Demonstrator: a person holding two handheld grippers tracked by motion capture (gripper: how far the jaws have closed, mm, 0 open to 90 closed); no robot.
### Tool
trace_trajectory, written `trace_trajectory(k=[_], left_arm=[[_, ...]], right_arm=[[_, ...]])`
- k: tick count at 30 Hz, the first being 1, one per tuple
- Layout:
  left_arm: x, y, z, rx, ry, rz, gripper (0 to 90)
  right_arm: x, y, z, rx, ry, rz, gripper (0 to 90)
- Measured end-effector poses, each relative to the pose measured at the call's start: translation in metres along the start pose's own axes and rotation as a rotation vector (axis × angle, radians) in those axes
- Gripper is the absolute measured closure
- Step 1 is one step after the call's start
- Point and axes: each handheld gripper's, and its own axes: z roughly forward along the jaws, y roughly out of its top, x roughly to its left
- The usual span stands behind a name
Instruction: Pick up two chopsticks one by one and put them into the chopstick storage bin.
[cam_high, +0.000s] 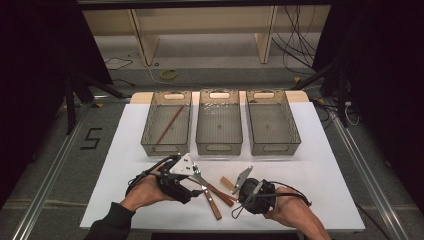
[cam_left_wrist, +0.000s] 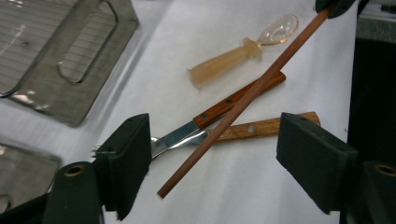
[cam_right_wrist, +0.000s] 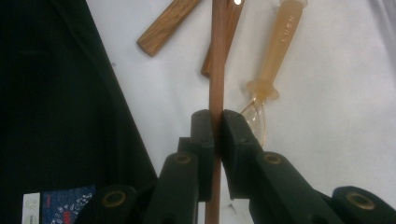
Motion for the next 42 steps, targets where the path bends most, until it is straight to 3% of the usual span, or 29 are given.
trace_trajectory(k=[7, 8, 12, 18, 26, 27, 29, 32, 38, 42], left_arm=[[-0.010, 0.009, 0.008, 0.074, -0.035, 0.088, 38.3], [-0.010, 0.009, 0.008, 0.074, -0.035, 0.088, 40.0], [-0.013, 0.010, 0.011, 0.104, -0.043, 0.127, 46.7], [-0.016, 0.011, 0.013, 0.139, -0.077, 0.145, 58.1], [-0.017, 0.010, 0.014, 0.153, -0.105, 0.164, 69.7], [-0.018, 0.010, 0.014, 0.155, -0.104, 0.170, 71.8], [-0.018, 0.009, 0.015, 0.156, -0.109, 0.188, 73.3], [-0.019, 0.009, 0.015, 0.167, -0.116, 0.216, 75.3], [-0.020, 0.007, 0.015, 0.160, -0.137, 0.258, 79.3], [-0.027, 0.009, 0.013, 0.156, -0.170, 0.286, 84.0]], right_arm=[[0.007, 0.004, -0.001, -0.005, 0.007, -0.018, 84.1], [0.006, 0.004, -0.002, 0.000, 0.007, -0.040, 84.1], [0.009, 0.005, -0.004, -0.004, 0.013, -0.048, 84.1], [0.013, 0.006, -0.006, -0.005, 0.015, -0.069, 84.1], [0.016, 0.006, -0.006, -0.013, 0.014, -0.074, 84.1], [0.015, 0.006, -0.006, -0.013, 0.016, -0.095, 84.0], [0.016, 0.006, -0.007, -0.022, 0.014, -0.087, 84.0], [0.014, 0.005, -0.008, -0.022, 0.015, -0.112, 83.9], [0.013, 0.004, -0.008, -0.024, 0.002, -0.091, 82.4], [0.004, 0.002, -0.011, -0.040, -0.019, -0.062, 77.0]])
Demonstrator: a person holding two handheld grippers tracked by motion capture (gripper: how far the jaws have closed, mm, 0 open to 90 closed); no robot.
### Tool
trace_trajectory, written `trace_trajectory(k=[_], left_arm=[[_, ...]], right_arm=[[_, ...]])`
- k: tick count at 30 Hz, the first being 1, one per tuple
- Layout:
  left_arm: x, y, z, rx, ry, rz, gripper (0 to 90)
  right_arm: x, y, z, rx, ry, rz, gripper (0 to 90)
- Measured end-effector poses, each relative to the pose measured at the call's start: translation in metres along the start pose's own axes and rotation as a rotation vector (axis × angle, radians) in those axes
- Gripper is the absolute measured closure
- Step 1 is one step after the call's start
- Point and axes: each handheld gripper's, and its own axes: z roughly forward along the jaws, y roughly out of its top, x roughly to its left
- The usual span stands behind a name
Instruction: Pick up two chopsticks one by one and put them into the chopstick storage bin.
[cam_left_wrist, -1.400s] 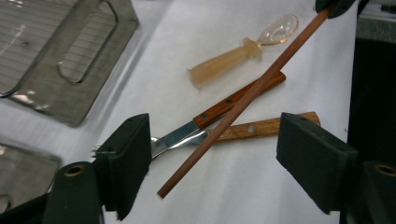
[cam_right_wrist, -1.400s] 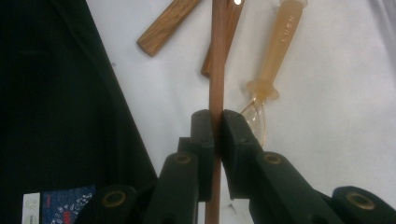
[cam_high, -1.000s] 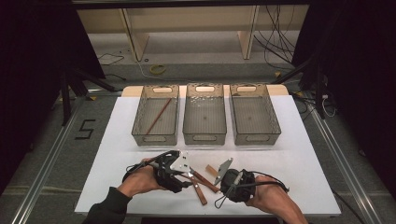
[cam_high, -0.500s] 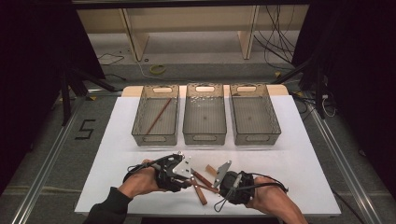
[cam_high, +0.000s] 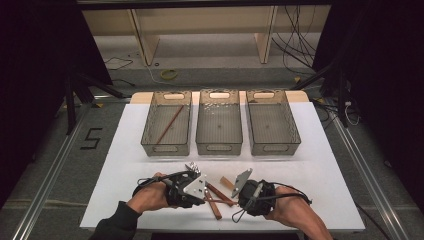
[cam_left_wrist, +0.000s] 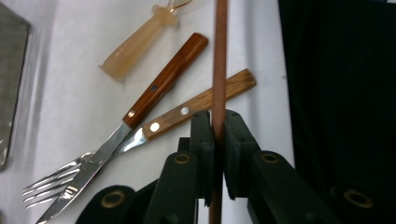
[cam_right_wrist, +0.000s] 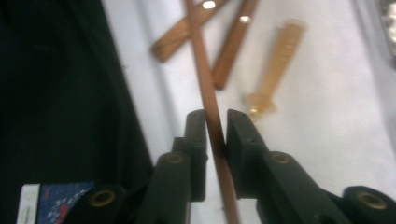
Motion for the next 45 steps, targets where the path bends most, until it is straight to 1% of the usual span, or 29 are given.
trace_trajectory(k=[1, 2, 3, 4, 5, 6, 7, 8, 9, 10, 11, 12, 13, 14, 15, 16, 17, 18, 19, 21, 23, 25, 26, 27, 28, 31, 35, 39, 45], left_arm=[[-0.002, 0.002, -0.001, 0.004, 0.001, 0.001, 84.2], [-0.003, 0.003, -0.001, 0.006, 0.004, -0.006, 84.2], [-0.003, 0.004, -0.002, 0.014, 0.010, -0.013, 84.3], [-0.002, 0.003, -0.002, 0.024, 0.016, -0.015, 84.3], [-0.001, 0.002, -0.003, 0.019, 0.021, -0.028, 84.3], [0.001, 0.001, -0.004, 0.012, 0.031, -0.042, 84.3], [0.003, -0.001, -0.004, 0.012, 0.034, -0.057, 84.3], [0.006, -0.005, -0.005, 0.000, 0.052, -0.095, 84.4], [0.006, -0.005, -0.005, 0.000, 0.052, -0.095, 84.4], [0.008, -0.006, -0.006, -0.001, 0.054, -0.110, 84.4], [0.010, -0.009, -0.007, -0.011, 0.067, -0.141, 84.4], [0.012, -0.010, -0.009, -0.017, 0.072, -0.157, 84.4], [0.012, -0.010, -0.009, -0.017, 0.072, -0.157, 84.4], [0.015, -0.012, -0.011, -0.033, 0.087, -0.202, 84.4], [0.017, -0.013, -0.012, -0.037, 0.092, -0.216, 84.4], [0.017, -0.013, -0.012, -0.037, 0.092, -0.216, 84.4], [0.020, -0.015, -0.015, -0.049, 0.101, -0.250, 84.4], [0.020, -0.015, -0.015, -0.049, 0.101, -0.250, 84.4], [0.021, -0.016, -0.016, -0.052, 0.109, -0.261, 84.4], [0.025, -0.020, -0.018, -0.064, 0.119, -0.291, 84.4], [0.028, -0.024, -0.019, -0.074, 0.132, -0.318, 84.4], [0.031, -0.028, -0.021, -0.085, 0.139, -0.344, 84.4], [0.033, -0.030, -0.022, -0.090, 0.143, -0.353, 84.4], [0.034, -0.031, -0.024, -0.094, 0.147, -0.361, 84.4], [0.035, -0.033, -0.024, -0.100, 0.153, -0.376, 84.4], [0.038, -0.038, -0.028, -0.105, 0.169, -0.400, 84.4], [0.041, -0.042, -0.031, -0.116, 0.180, -0.434, 84.4], [0.043, -0.046, -0.034, -0.125, 0.189, -0.457, 84.4], [0.047, -0.053, -0.041, -0.145, 0.217, -0.499, 84.4]], right_arm=[[-0.002, -0.001, -0.002, -0.004, 0.002, 0.018, 75.9], [-0.002, -0.001, -0.002, -0.004, 0.002, 0.018, 75.9], [-0.007, -0.004, -0.007, -0.034, 0.012, 0.032, 71.9], [-0.008, -0.006, -0.010, -0.047, 0.013, 0.059, 67.0], [-0.010, -0.007, -0.014, -0.059, 0.007, 0.079, 64.3], [-0.011, -0.009, -0.017, -0.072, 0.004, 0.113, 62.2], [-0.014, -0.011, -0.019, -0.092, 0.000, 0.121, 58.4], [-0.016, -0.012, -0.022, -0.105, -0.011, 0.137, 55.8], [-0.018, -0.013, -0.023, -0.122, -0.015, 0.167, 55.5], [-0.021, -0.015, -0.023, -0.139, -0.022, 0.176, 53.8], [-0.023, -0.016, -0.024, -0.148, -0.027, 0.196, 52.1], [-0.025, -0.017, -0.024, -0.165, -0.026, 0.222, 50.3], [-0.025, -0.017, -0.024, -0.165, -0.026, 0.222, 50.3], [-0.029, -0.019, -0.025, -0.188, -0.024, 0.261, 47.5], [-0.031, -0.020, -0.025, -0.193, -0.024, 0.280, 47.2], [-0.031, -0.020, -0.025, -0.193, -0.024, 0.280, 47.2], [-0.034, -0.022, -0.025, -0.209, -0.035, 0.302, 45.0], [-0.035, -0.023, -0.025, -0.212, -0.035, 0.313, 43.6], [-0.035, -0.023, -0.025, -0.212, -0.035, 0.313, 43.6], [-0.036, -0.024, -0.024, -0.229, -0.043, 0.341, 42.7], [-0.037, -0.024, -0.024, -0.236, -0.046, 0.345, 42.5], [-0.037, -0.025, -0.022, -0.246, -0.045, 0.366, 40.4], [-0.039, -0.026, -0.020, -0.255, -0.056, 0.378, 39.0], [-0.039, -0.026, -0.020, -0.255, -0.056, 0.378, 39.0], [-0.041, -0.027, -0.018, -0.269, -0.058, 0.390, 37.8], [-0.043, -0.030, -0.016, -0.286, -0.054, 0.408, 36.7], [-0.047, -0.032, -0.014, -0.304, -0.060, 0.454, 34.0], [-0.049, -0.033, -0.013, -0.314, -0.065, 0.454, 33.1], [-0.053, -0.036, -0.009, -0.330, -0.074, 0.482, 31.5]])
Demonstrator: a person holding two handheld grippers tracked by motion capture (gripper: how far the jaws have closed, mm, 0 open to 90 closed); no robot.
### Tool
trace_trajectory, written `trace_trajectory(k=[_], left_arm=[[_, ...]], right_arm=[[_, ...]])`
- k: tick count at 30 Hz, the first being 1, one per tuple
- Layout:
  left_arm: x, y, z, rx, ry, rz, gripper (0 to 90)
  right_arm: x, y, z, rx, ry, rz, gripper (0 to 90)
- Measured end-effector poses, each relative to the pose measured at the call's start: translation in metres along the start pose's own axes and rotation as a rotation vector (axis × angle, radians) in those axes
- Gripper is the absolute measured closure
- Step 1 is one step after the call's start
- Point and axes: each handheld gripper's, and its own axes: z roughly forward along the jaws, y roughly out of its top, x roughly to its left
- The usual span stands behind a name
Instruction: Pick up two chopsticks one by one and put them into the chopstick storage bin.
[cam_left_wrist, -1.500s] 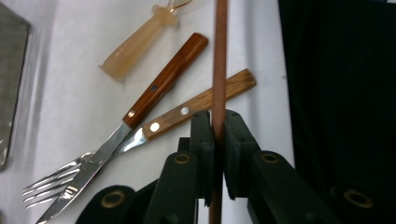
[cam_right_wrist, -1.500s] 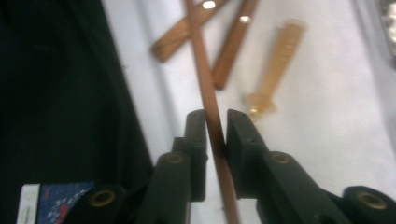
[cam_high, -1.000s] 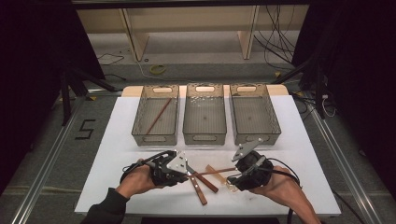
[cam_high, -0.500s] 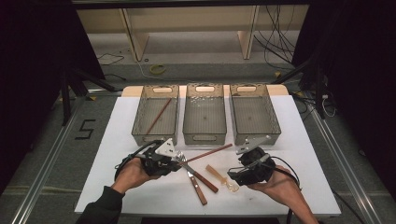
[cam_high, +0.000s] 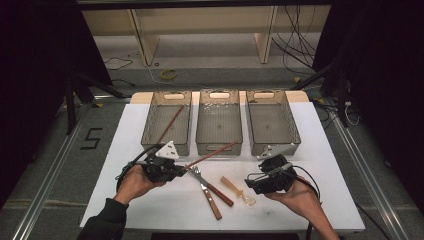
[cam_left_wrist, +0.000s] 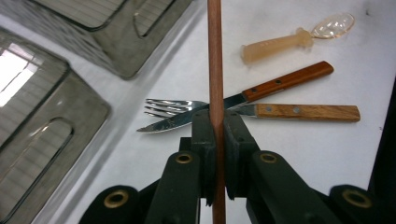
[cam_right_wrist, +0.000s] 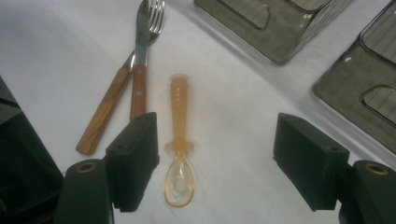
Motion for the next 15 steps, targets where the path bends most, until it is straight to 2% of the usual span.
trace_trajectory(k=[7, 15], left_arm=[[0.010, -0.004, -0.010, -0.037, 0.027, -0.041, 84.4], [0.021, -0.011, -0.014, -0.055, 0.038, -0.089, 84.4]], right_arm=[[-0.004, -0.002, 0.004, -0.028, -0.003, 0.023, 30.0], [-0.005, -0.003, 0.009, -0.020, 0.001, 0.037, 27.7]])
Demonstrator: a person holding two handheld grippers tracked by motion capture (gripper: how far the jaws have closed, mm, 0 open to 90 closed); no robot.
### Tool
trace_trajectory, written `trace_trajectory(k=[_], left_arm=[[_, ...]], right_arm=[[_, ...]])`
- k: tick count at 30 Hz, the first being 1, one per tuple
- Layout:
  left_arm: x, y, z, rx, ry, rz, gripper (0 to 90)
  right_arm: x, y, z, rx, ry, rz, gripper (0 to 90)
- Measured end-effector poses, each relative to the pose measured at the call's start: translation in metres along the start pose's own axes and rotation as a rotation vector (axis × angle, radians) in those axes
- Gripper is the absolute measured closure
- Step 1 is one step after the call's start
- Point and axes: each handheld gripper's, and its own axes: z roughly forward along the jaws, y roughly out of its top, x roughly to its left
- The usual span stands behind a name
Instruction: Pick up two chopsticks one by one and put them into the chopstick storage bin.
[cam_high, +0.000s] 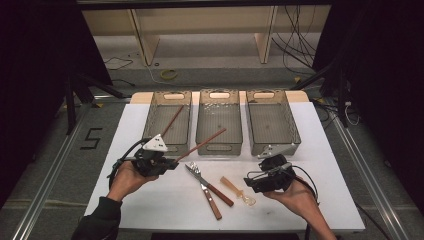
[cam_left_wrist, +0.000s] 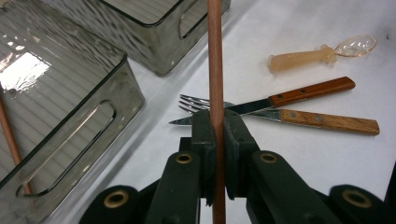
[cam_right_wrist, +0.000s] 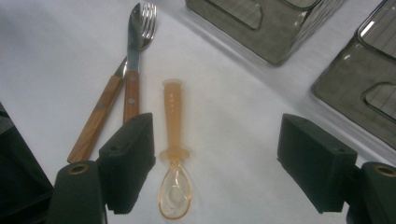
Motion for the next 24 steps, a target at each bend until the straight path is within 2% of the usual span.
trace_trajectory(k=[8, 24], left_arm=[[0.008, -0.004, -0.002, -0.014, 0.023, -0.040, 84.4], [0.029, -0.007, -0.018, -0.079, 0.087, -0.122, 84.4]], right_arm=[[0.001, -0.002, 0.008, 0.024, 0.010, 0.004, 27.4], [-0.001, -0.002, 0.009, 0.015, 0.017, 0.009, 27.2]])
